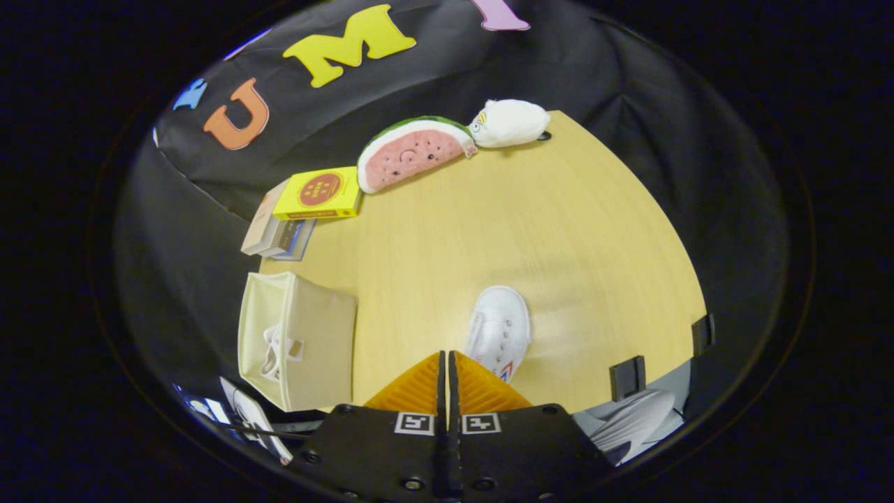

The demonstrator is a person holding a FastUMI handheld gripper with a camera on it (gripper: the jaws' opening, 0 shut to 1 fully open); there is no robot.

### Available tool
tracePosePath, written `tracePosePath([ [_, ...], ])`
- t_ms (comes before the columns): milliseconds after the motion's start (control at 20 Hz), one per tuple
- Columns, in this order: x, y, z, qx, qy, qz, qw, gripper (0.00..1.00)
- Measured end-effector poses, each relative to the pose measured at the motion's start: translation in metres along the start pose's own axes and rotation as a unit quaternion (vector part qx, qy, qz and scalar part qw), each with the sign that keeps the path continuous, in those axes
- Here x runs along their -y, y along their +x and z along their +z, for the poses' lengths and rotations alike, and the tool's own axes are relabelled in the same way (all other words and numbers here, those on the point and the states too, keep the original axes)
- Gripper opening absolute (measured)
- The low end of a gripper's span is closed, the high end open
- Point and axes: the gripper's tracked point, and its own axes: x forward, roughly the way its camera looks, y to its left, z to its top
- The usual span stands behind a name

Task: Open the storage box then place both shoes into the box .Put the left shoe in first, then the right shoe, with the right side of both shoes facing outward in a uniform manner.

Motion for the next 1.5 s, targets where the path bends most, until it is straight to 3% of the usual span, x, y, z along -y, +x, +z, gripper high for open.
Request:
tracePosePath([
  [100,0.005,0.007,-0.013,-0.014,0.006,-0.011,1.0,0.0],
  [200,0.009,0.025,-0.027,-0.022,0.005,-0.023,0.999,0.1],
  [250,0.014,0.031,-0.034,-0.025,0.004,-0.032,0.999,0.21],
  [550,0.039,0.079,-0.091,-0.074,-0.025,-0.096,0.992,0.58],
  [800,0.064,0.116,-0.079,-0.046,0.001,-0.158,0.986,0.61],
  [950,0.061,0.13,-0.084,-0.058,0.008,-0.148,0.987,0.62],
  [1000,0.053,0.132,-0.089,-0.07,0.004,-0.13,0.989,0.61],
  [1150,0.056,0.132,-0.085,-0.069,-0.031,-0.126,0.989,0.33],
  [1200,0.057,0.136,-0.082,-0.059,-0.043,-0.12,0.99,0.34],
  [1300,0.071,0.136,-0.084,-0.054,-0.047,-0.138,0.988,0.23],
  [1350,0.068,0.133,-0.084,-0.055,-0.043,-0.136,0.988,0.0],
  [1400,0.067,0.133,-0.083,-0.051,-0.053,-0.129,0.989,0.0],
  [1500,0.066,0.129,-0.082,-0.049,-0.004,-0.104,0.993,0.0],
])
